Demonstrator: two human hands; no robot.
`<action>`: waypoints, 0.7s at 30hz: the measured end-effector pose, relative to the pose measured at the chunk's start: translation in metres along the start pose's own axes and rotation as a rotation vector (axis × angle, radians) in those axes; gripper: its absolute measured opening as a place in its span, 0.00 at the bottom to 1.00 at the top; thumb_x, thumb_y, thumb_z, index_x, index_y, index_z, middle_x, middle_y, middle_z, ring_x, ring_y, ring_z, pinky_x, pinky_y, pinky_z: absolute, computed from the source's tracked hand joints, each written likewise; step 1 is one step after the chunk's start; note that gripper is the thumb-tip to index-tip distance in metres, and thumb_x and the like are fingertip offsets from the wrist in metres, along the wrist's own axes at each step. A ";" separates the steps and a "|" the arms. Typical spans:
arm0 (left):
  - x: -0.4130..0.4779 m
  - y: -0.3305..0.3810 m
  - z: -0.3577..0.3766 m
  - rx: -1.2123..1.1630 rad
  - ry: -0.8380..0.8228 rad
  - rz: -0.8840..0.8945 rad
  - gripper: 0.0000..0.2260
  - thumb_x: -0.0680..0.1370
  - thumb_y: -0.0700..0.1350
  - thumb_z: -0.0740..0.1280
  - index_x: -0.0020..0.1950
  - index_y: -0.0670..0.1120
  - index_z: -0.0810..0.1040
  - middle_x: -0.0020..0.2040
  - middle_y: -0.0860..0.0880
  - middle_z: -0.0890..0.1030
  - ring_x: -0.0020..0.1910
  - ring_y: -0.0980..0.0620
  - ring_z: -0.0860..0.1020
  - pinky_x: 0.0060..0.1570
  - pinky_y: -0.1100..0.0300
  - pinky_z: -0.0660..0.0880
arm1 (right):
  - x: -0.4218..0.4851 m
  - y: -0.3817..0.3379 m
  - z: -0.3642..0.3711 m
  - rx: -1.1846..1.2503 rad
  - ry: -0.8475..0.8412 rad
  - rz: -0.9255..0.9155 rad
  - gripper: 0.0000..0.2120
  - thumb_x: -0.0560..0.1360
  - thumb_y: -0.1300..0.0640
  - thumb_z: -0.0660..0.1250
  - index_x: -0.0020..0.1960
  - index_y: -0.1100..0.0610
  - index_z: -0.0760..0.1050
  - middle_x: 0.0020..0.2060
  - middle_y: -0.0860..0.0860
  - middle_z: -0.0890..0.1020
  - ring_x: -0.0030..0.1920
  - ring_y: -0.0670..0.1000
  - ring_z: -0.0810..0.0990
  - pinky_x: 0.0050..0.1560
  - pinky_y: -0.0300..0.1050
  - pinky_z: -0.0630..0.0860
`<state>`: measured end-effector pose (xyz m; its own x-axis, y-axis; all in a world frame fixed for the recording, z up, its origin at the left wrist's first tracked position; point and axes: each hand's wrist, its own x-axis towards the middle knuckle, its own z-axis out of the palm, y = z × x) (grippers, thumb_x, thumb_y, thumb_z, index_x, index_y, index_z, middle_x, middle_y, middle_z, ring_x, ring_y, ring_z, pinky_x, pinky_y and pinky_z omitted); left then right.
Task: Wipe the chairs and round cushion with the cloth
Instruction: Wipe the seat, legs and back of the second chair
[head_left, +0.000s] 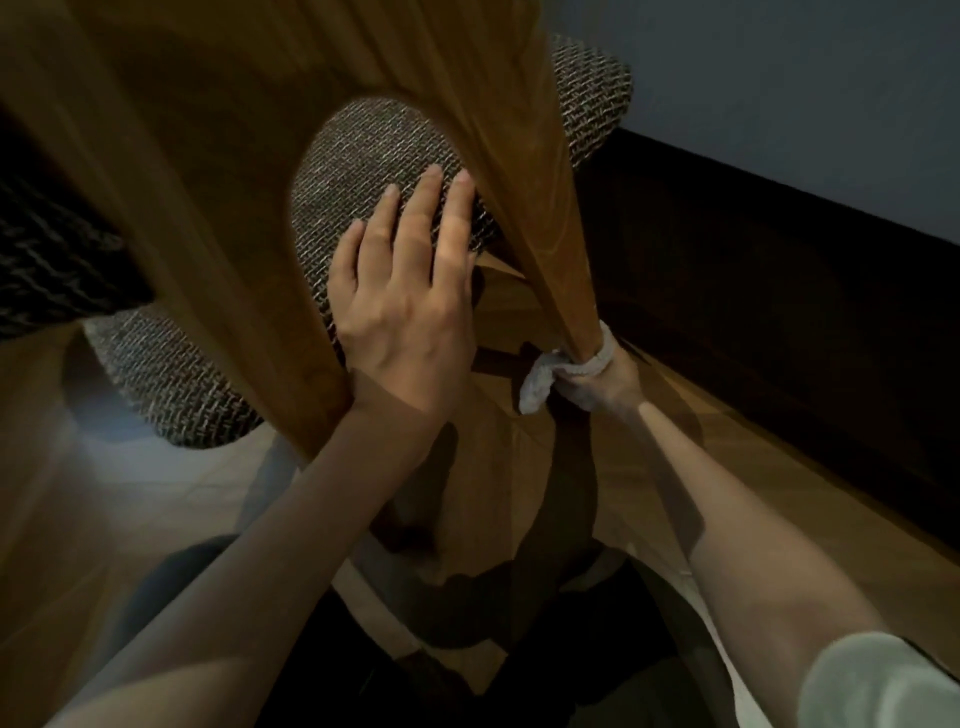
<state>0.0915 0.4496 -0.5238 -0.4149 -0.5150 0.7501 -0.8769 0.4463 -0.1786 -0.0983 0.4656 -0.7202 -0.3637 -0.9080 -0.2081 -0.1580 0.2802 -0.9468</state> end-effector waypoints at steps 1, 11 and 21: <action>0.000 -0.001 0.001 -0.004 0.004 -0.006 0.16 0.82 0.44 0.58 0.69 0.42 0.72 0.66 0.42 0.76 0.64 0.41 0.75 0.64 0.45 0.70 | -0.005 -0.004 0.002 0.019 0.017 -0.039 0.33 0.70 0.62 0.75 0.71 0.61 0.65 0.60 0.63 0.77 0.57 0.63 0.78 0.56 0.61 0.76; 0.003 -0.001 -0.011 -0.017 -0.101 -0.005 0.17 0.83 0.45 0.58 0.72 0.46 0.68 0.70 0.46 0.73 0.67 0.43 0.72 0.66 0.48 0.68 | -0.043 -0.116 0.005 -0.013 0.175 -0.502 0.29 0.71 0.61 0.75 0.66 0.54 0.62 0.60 0.55 0.74 0.60 0.48 0.75 0.57 0.35 0.74; 0.010 -0.004 -0.040 -0.142 -0.491 0.040 0.29 0.79 0.39 0.53 0.79 0.46 0.46 0.79 0.48 0.48 0.77 0.44 0.49 0.74 0.47 0.46 | -0.107 -0.183 -0.031 -0.502 0.120 -0.657 0.20 0.81 0.60 0.60 0.72 0.62 0.65 0.68 0.62 0.68 0.69 0.60 0.65 0.70 0.51 0.61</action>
<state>0.1008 0.4722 -0.4901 -0.5428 -0.7630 0.3510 -0.8303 0.5505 -0.0873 -0.0587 0.5215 -0.5173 -0.1459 -0.9037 0.4026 -0.7519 -0.1632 -0.6388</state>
